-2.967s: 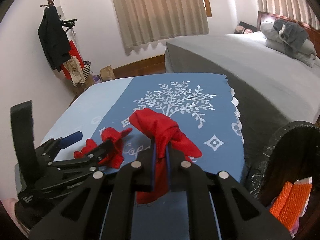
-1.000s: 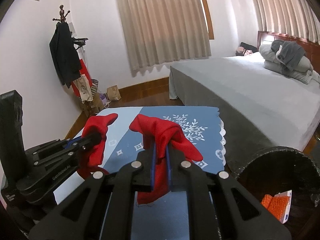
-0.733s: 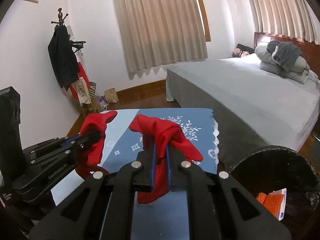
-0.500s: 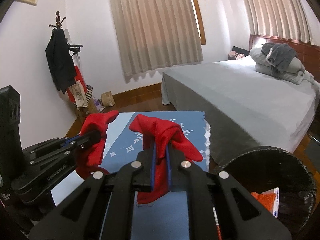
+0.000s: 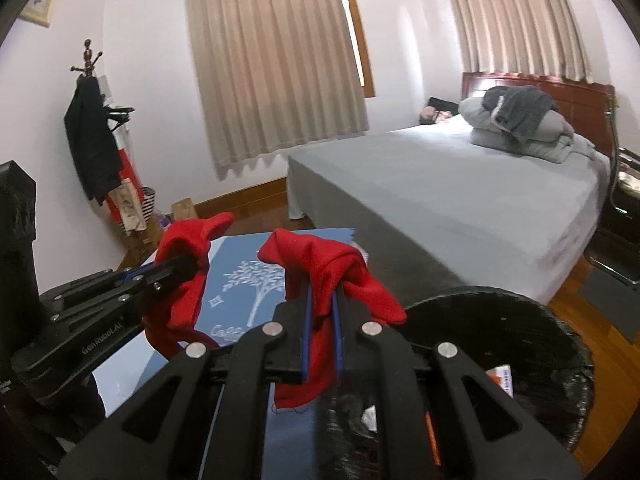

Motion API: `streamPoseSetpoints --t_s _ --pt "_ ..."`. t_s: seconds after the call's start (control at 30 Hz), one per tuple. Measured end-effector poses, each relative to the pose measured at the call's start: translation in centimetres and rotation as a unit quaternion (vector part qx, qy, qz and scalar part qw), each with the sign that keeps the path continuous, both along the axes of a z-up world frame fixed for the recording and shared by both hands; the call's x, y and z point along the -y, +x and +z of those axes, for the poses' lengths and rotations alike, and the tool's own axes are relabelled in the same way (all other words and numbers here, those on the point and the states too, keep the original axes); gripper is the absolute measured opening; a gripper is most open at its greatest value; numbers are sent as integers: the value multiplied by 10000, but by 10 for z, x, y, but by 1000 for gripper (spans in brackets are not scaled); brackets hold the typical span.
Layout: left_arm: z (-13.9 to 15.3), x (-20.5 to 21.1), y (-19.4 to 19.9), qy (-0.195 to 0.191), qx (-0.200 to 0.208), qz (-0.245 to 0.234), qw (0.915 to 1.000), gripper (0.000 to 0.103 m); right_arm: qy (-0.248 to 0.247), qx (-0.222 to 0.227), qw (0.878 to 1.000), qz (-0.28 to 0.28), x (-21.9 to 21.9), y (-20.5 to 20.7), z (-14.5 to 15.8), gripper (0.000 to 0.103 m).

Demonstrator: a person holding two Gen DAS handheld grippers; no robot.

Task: Collect trash
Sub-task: 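Lift the red glove with both tools and carry it over the bin, then open both tools to drop the red glove into the bin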

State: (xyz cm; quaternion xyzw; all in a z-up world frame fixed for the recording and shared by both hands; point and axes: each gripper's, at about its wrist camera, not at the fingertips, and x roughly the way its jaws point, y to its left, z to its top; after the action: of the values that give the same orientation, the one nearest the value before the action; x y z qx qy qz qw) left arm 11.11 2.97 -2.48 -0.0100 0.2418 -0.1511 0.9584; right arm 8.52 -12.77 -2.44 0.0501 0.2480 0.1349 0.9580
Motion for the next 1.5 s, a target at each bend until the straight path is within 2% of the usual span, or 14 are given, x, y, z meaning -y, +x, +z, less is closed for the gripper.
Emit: streamPoseSetpoints --t_s 0.6,0.83,1.07,1.1,1.13,1.17,1.2,1.23,1.3,1.33,1.37,1.5 --pt "-6 109 21 -16 39 -1067 9943 7 -63 -31 9956 -930 96 -18 -10 8" --pt "-23 147 33 31 -93 -1421 9898 7 -79 -147 9928 -1189 123 -21 -24 10" --pt "-48 170 48 125 -386 -1609 9861 10 -81 -445 9885 -1442 148 -15 -53 13" --pt "-50 171 51 128 -423 -1607 9860 10 -83 -492 9880 -1459 149 -14 -55 19" --pt "-52 171 55 139 -482 -1611 9857 15 -85 -541 9875 -1480 151 -12 -59 27" --pt "-54 171 56 156 -519 -1602 9856 26 -91 -621 9865 -1515 154 -11 -65 33" --pt "-55 170 58 174 -543 -1577 9858 33 -81 -661 9861 -1524 156 -10 -66 44" --pt "-56 169 59 170 -561 -1554 9861 44 -59 -703 9853 -1557 158 -10 -70 51" --pt "-59 166 60 151 -606 -1516 9865 50 -60 -738 9843 -1603 159 -10 -73 57" --pt "-59 164 59 150 -627 -1496 9866 56 -72 -746 9837 -1637 160 -11 -74 65" --pt "-59 162 60 154 -634 -1473 9869 62 -81 -746 9828 -1686 161 -12 -75 68" --pt "-57 150 59 156 -586 -1326 9893 68 -178 -715 9804 -1829 163 -18 -74 91"
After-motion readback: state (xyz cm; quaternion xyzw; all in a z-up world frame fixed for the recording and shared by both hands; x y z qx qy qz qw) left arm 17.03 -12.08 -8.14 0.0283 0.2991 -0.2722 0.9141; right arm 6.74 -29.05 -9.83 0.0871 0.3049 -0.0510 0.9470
